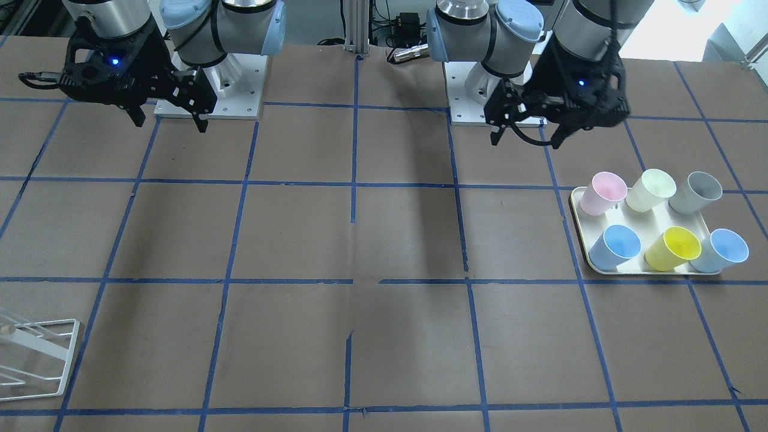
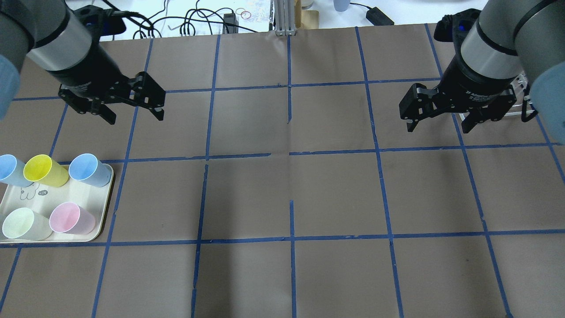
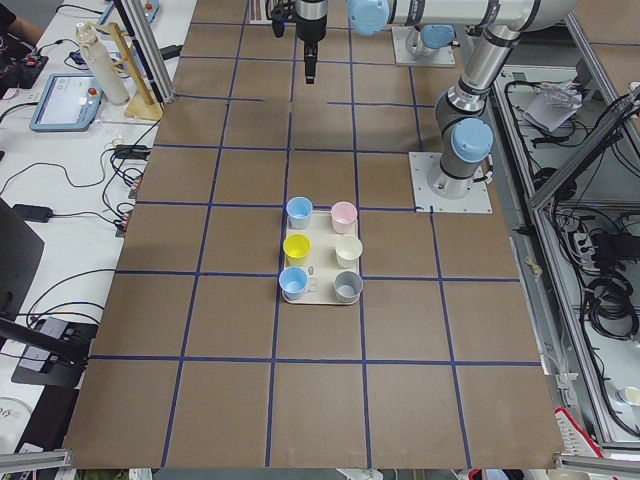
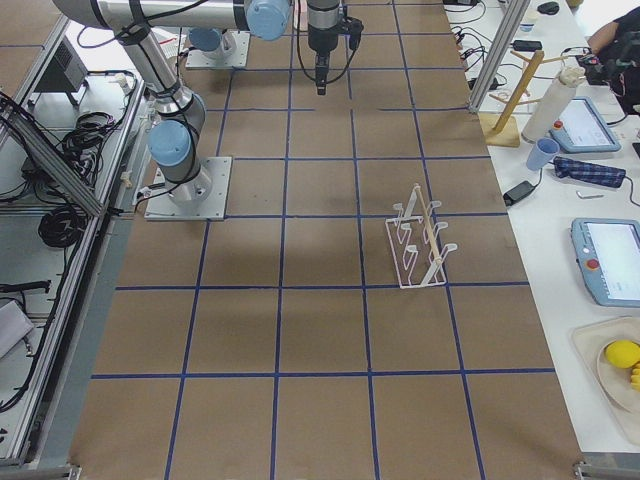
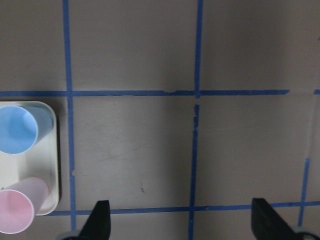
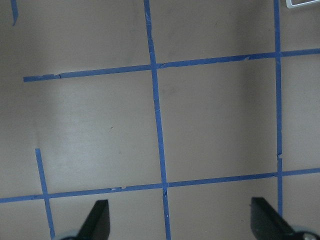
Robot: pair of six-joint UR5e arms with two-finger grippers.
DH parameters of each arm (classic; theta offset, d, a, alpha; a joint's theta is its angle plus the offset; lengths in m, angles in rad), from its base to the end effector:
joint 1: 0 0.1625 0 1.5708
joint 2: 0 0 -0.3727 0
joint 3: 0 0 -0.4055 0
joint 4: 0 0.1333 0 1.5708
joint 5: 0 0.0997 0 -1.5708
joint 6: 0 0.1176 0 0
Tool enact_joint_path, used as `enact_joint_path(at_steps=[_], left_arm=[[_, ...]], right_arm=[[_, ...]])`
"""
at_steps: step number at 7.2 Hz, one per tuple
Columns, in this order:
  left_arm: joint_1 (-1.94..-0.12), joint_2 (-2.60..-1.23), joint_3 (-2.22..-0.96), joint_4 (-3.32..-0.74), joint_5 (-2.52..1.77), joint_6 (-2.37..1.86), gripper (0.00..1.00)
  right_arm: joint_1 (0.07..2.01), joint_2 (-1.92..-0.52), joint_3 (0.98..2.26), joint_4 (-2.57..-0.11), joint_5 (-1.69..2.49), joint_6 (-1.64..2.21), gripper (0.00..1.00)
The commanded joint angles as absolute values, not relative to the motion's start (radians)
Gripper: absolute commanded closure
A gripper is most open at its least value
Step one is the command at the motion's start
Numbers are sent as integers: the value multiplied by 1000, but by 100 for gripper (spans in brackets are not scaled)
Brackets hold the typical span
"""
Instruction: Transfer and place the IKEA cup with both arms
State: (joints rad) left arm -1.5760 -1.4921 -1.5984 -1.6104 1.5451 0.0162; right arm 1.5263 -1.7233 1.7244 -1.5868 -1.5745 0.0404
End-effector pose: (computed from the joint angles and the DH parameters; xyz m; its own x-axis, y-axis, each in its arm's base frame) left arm -0.1388 -0.4760 0.4383 -0.9994 0.0217 0.0255 0.0214 0.9997 -0.0119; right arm 0.1127 -0.4558 0.4143 -0.9964 0.0848 0.0031 0.0848 0.9963 -0.0150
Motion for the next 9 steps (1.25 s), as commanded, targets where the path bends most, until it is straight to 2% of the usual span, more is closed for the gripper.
enact_joint_path(at_steps=[1,4,9], left_arm=[[-1623,-1479,-1575,-1648,1589,-6,0],[-1478,-1485,-1545,-1654,1554,80,0],[-1516,-1520,-1539,-1646,1551,66,0]], right_arm=[[1526,-1732,1724,-1585,-1547,44,0],[1522,-1729,1724,-1579,-1539,48,0],[1522,-1729,1726,-1580,-1539,48,0]])
